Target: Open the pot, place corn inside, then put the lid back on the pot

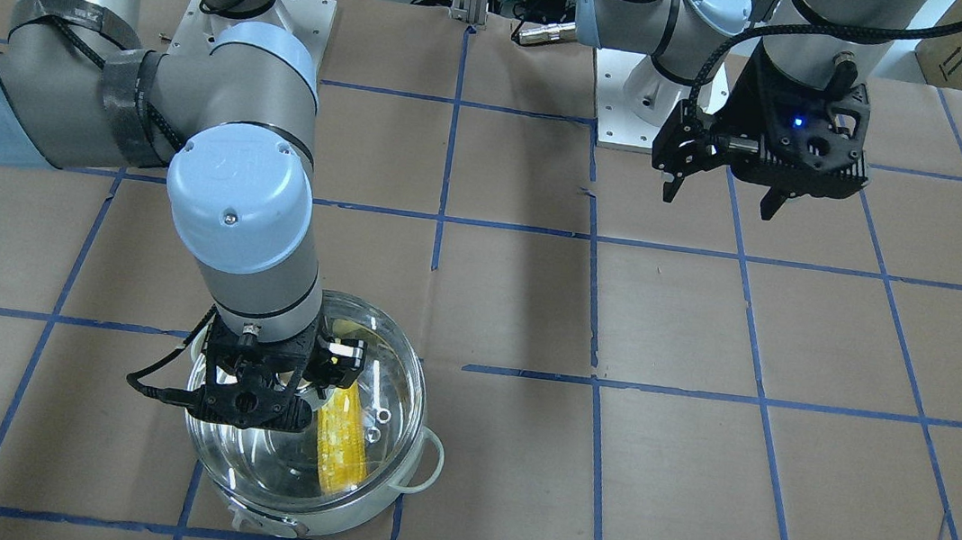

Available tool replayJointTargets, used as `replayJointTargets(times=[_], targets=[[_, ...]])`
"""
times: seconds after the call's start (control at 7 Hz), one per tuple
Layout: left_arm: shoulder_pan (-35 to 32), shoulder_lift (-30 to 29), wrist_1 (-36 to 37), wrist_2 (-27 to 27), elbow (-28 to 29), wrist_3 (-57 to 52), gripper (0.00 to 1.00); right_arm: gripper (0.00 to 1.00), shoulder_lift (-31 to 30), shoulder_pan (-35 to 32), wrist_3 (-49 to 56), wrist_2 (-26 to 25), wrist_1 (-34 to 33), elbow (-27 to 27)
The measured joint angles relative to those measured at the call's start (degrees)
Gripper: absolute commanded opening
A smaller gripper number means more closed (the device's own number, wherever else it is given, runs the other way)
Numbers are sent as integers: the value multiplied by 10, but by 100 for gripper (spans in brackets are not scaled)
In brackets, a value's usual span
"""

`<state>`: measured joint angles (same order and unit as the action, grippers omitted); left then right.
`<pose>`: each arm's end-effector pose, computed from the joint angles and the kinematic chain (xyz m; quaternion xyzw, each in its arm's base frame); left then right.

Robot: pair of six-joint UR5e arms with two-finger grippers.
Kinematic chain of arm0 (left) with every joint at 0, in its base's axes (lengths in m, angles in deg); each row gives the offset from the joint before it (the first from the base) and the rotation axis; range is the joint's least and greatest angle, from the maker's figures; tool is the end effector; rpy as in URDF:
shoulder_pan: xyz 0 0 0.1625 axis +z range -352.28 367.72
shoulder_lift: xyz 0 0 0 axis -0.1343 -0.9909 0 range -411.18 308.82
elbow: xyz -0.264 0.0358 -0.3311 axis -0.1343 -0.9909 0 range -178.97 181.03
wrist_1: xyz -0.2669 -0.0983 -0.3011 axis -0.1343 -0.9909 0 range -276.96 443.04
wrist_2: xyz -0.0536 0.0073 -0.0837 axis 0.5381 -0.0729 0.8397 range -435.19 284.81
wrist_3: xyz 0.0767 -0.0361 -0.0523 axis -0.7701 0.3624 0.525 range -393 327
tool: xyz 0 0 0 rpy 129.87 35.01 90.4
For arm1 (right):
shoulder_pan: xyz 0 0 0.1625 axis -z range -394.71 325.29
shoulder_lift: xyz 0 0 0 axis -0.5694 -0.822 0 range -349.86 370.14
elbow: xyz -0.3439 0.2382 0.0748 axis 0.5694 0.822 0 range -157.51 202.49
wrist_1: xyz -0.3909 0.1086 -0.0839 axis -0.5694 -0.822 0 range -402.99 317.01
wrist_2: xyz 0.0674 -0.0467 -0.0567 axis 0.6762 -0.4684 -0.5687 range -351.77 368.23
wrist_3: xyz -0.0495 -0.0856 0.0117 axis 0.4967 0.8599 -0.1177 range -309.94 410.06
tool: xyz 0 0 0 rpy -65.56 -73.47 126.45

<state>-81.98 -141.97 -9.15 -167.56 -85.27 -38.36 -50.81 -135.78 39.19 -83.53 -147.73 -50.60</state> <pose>-0.1264 -0.4991 0.5091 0.0441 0.9988 -0.0053 0.0210 0.2611 -0.6560 0.3566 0.0014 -0.9996 0.0252 0.0107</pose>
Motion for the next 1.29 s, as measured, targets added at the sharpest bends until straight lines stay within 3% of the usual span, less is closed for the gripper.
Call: replayJointTargets(times=[1.29], targets=[[0,1,0,0,-1,-1,100,10,1,-2,-10,1,-5,3]])
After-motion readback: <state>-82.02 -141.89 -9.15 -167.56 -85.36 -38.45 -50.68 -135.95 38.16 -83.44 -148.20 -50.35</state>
